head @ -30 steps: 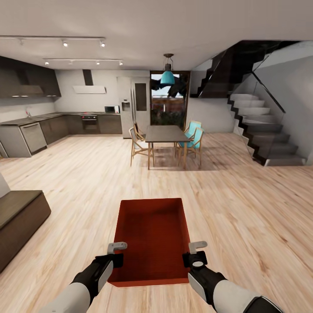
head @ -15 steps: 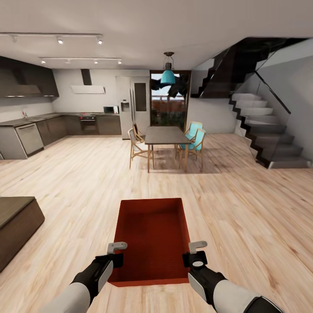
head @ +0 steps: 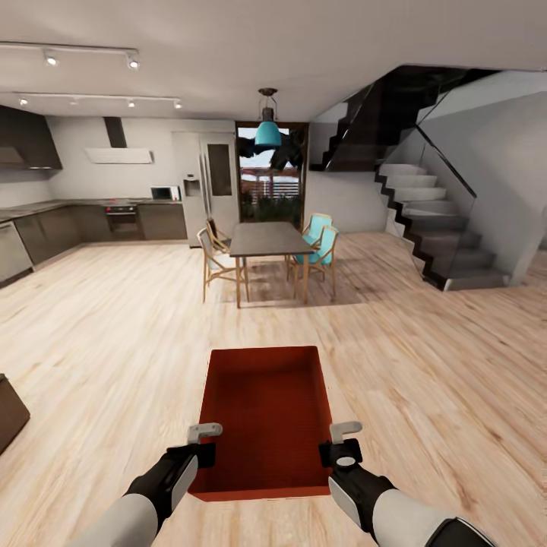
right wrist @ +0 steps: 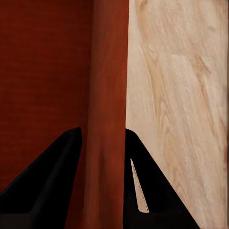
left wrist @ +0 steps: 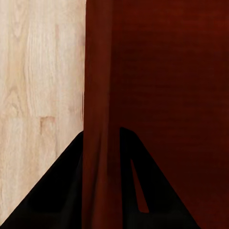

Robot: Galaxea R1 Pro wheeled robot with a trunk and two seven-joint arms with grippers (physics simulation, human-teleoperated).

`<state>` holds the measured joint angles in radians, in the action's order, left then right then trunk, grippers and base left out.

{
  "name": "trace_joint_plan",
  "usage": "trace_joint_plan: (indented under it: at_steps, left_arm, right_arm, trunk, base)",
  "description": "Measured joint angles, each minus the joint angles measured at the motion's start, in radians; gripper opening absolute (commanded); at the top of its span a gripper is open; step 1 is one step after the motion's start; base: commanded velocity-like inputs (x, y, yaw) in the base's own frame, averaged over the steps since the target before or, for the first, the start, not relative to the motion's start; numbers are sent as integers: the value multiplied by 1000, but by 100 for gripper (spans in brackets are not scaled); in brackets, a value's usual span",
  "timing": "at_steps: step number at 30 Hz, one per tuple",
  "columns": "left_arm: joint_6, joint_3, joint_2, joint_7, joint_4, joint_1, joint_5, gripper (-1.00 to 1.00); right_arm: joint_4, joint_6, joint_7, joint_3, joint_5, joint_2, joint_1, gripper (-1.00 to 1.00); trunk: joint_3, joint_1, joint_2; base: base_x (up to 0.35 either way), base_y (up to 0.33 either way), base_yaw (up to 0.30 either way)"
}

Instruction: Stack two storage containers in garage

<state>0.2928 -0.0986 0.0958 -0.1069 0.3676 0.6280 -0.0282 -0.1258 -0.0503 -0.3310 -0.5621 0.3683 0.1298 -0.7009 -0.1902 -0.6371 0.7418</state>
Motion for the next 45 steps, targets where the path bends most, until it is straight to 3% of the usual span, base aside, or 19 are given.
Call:
trace_joint_plan:
  at_steps: [45]
  left_arm:
    - [0,1,-1,1,-1,0,3,-100]
  right_arm:
    - [-3,3,0,-3,2,0,0,-100]
  trunk:
    - [0,0,0]
  base:
    - [320,0,-243]
